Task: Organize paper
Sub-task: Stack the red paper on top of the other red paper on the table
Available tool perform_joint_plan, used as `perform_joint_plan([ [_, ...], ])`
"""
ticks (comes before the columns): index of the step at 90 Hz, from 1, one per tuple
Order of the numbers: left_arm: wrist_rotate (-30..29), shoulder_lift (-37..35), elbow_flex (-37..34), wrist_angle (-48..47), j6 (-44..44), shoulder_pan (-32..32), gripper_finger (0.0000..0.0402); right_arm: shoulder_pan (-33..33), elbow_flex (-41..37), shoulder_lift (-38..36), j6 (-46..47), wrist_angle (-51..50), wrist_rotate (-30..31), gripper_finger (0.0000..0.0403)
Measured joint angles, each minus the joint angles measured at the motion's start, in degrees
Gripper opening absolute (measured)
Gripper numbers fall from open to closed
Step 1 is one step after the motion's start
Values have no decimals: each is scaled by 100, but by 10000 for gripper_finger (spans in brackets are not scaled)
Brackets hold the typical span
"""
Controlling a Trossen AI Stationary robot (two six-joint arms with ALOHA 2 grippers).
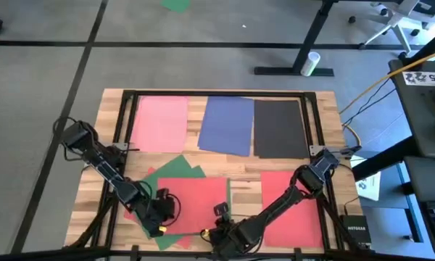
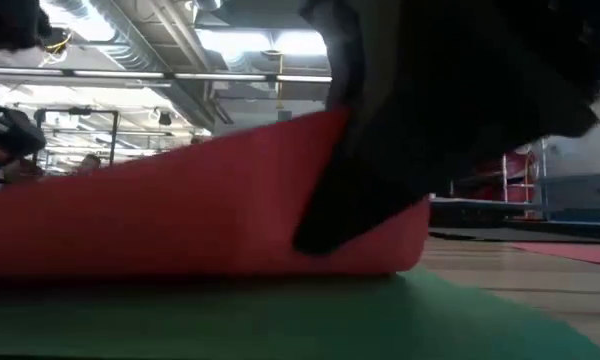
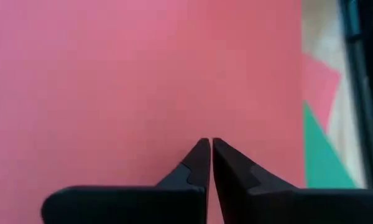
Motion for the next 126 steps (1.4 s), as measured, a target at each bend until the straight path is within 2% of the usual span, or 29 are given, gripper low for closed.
perform_joint_plan([
  [12,-200,-241,79,-246,146,1,0,0,16,0,2,-44,23,0],
  [38,-904,-617,833,-1177,823,-101,0,20,33,-2,16,-210,130,0],
  [59,-1668,-678,1182,-1447,936,-536,0,48,740,-11,422,-1698,374,0],
  [87,-2303,-678,1157,-1635,260,-1000,0,42,2181,-24,1189,-4006,652,0],
  [93,-2370,-678,1156,-1637,196,-1070,0,39,2266,-73,1402,-4234,614,0],
  [113,-2489,-678,1156,-1762,-94,-1188,0,2,2110,-365,1856,-4231,-104,0],
  [126,-2555,-678,1156,-1760,-207,-1206,0,-8,2104,-365,2117,-4228,-247,0],
])
